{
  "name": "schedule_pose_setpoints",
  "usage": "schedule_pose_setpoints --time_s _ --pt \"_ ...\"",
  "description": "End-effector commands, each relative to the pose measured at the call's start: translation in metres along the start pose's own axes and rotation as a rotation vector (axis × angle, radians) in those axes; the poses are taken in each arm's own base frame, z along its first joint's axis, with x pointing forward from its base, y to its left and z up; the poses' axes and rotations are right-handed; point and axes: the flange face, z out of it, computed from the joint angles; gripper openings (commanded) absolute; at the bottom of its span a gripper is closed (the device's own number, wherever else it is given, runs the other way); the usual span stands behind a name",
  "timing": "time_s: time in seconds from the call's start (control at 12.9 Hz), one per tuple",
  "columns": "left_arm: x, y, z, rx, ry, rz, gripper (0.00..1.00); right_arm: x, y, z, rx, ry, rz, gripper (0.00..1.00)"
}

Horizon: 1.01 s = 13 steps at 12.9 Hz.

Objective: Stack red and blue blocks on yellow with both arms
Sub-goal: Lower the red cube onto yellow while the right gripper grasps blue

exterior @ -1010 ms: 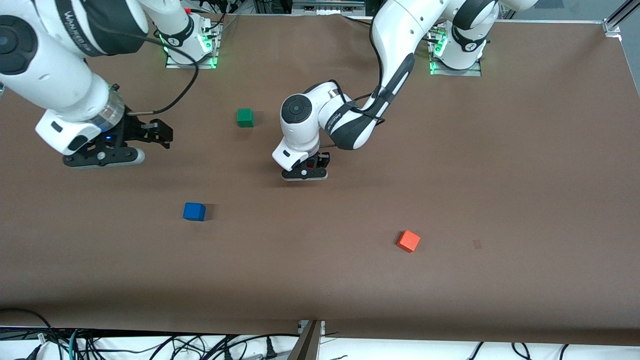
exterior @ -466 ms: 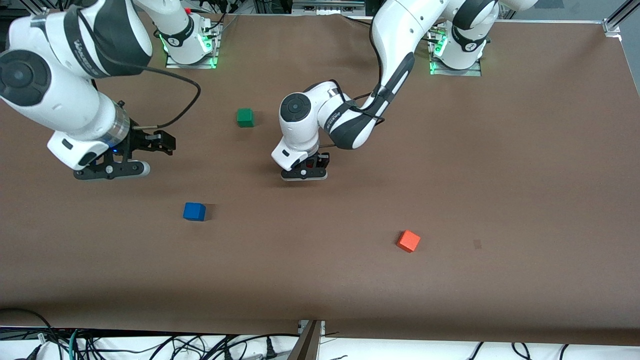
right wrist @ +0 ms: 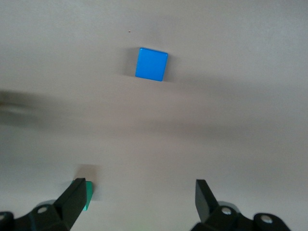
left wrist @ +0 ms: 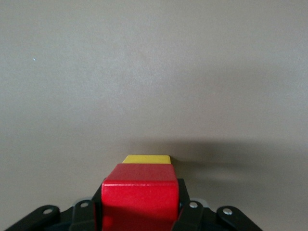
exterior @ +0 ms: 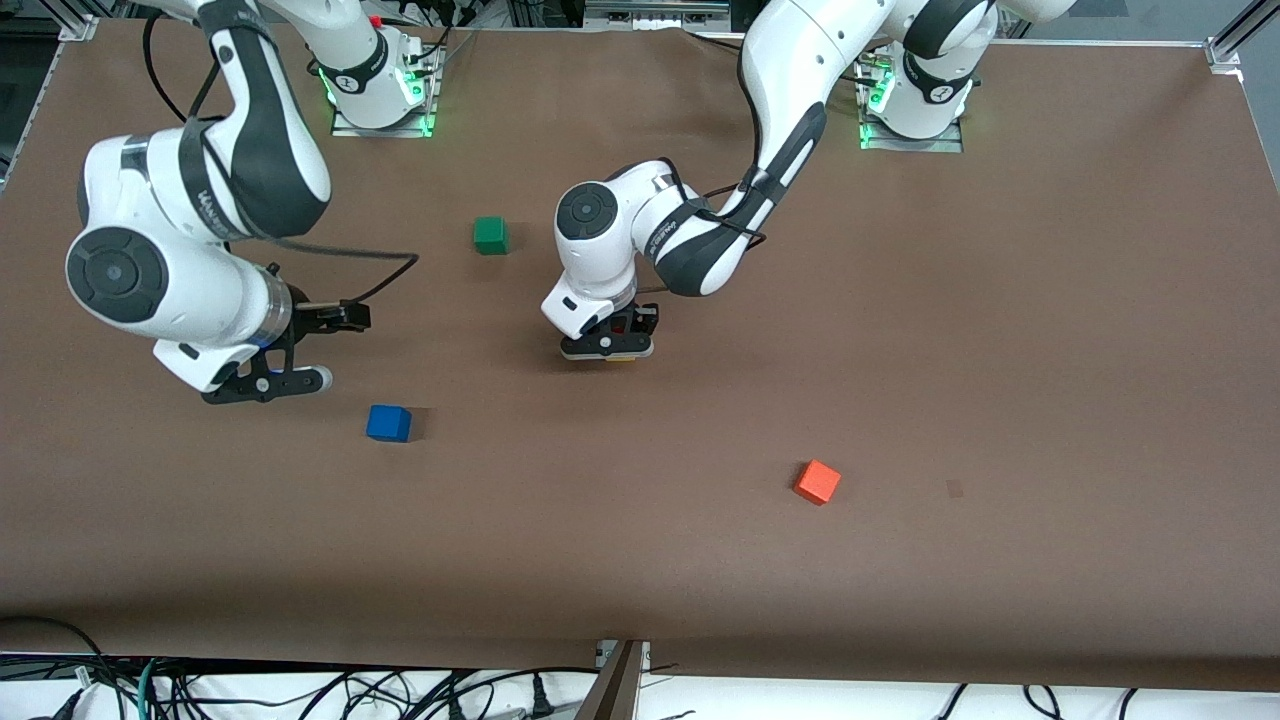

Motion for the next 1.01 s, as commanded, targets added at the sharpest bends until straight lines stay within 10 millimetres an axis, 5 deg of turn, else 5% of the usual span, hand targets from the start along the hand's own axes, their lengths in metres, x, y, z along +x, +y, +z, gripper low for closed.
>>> schedule_pose_setpoints --time_s 0.0,0.39,0.62,0.93 --pt "-0.010 0.002 -0.002 0.033 0.014 0.003 0.29 0.003 0.010 0.001 0.026 -0.016 -0.002 1.00" --pt "-0.009 0.000 -0.002 0.041 0.023 0.008 0.29 0.028 0.057 0.047 0.120 -0.047 0.075 1.00" --pt "-0.007 -0.001 -0.003 0.040 0.024 0.005 0.30 0.044 0.049 0.073 0.096 -0.044 0.079 1.00" --pt "-0.007 -0.003 -0.001 0.042 0.022 0.004 0.30 0.088 0.029 0.141 0.077 0.020 0.060 1.00"
